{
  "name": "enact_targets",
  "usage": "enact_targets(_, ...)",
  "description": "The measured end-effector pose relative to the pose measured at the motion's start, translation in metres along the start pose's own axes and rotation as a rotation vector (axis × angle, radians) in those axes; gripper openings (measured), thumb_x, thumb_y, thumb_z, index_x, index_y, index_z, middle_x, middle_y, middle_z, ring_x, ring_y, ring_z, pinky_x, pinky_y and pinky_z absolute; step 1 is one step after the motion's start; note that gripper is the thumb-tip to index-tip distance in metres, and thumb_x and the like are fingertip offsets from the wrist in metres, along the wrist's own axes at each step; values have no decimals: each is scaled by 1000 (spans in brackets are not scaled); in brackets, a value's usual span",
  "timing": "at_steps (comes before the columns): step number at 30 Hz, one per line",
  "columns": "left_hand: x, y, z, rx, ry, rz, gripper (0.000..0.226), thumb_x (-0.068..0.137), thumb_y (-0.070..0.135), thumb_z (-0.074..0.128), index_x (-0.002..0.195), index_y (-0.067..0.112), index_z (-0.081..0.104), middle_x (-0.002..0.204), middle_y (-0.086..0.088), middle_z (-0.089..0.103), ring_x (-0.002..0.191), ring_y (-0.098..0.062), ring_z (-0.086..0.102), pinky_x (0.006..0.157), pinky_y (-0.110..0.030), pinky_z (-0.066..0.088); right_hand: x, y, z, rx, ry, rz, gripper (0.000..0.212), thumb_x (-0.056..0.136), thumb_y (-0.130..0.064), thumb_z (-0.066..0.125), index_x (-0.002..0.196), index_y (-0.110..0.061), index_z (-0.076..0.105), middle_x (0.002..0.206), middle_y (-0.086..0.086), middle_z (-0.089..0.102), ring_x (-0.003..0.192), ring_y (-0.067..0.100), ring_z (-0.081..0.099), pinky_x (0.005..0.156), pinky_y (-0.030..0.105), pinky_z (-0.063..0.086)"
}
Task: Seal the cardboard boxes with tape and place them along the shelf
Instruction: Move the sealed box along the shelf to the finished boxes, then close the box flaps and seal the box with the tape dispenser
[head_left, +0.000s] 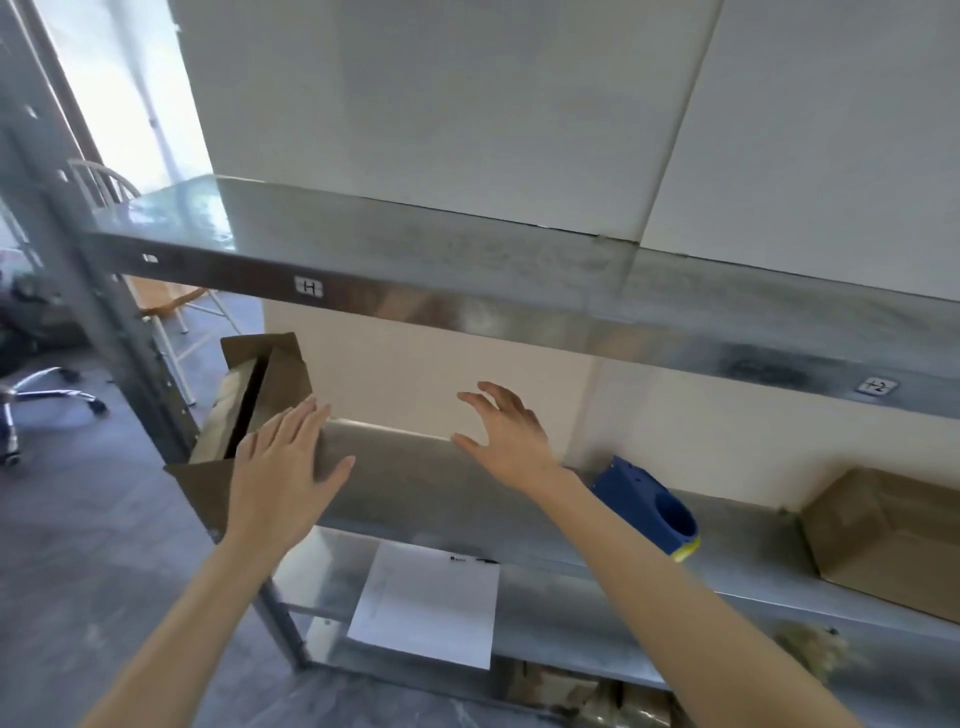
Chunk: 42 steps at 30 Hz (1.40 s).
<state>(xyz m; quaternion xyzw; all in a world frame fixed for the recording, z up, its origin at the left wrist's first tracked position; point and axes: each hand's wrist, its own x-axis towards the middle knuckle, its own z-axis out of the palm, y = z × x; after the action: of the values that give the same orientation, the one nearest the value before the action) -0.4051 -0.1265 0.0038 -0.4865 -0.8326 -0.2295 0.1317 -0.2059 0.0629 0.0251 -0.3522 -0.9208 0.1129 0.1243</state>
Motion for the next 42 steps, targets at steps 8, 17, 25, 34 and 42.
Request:
enact_targets(8,13,-67,-15,-83,-26,85,51,76,36,82,119,15,64,124,-9,66,112,-35,62,99,-51,45,16,-66,25,63,89,16,55,95,-47,55,145,-29,41,156,-2,30,142,18,27,107,39,33)
enact_targets(17,13,-122,-22,-222,-189,134,32,81,33,78,108,21,65,115,0,66,109,-26,61,96,-47,44,6,-137,58,256,120,-35,46,93,-41,63,135,-25,54,142,-3,47,133,12,39,112,30,33)
enact_targets(25,16,-134,-9,-467,-164,198,16,80,8,79,83,19,66,101,8,61,91,-14,59,77,-35,53,13,-153,71,216,37,-62,42,94,-38,63,133,-27,55,137,-6,49,130,9,39,106,21,31)
enact_targets(34,14,-118,5,-618,-229,419,21,76,6,81,83,19,67,108,9,61,106,-13,57,96,-46,48,-2,-109,61,176,54,46,39,92,-34,66,129,-27,58,133,-8,51,125,9,44,106,29,39)
enact_targets(42,31,-88,15,-721,-407,674,15,79,14,76,82,24,66,109,15,58,113,-1,48,104,-36,38,-16,-78,45,132,90,129,39,91,-34,66,128,-32,57,132,-10,52,123,6,45,103,25,38)
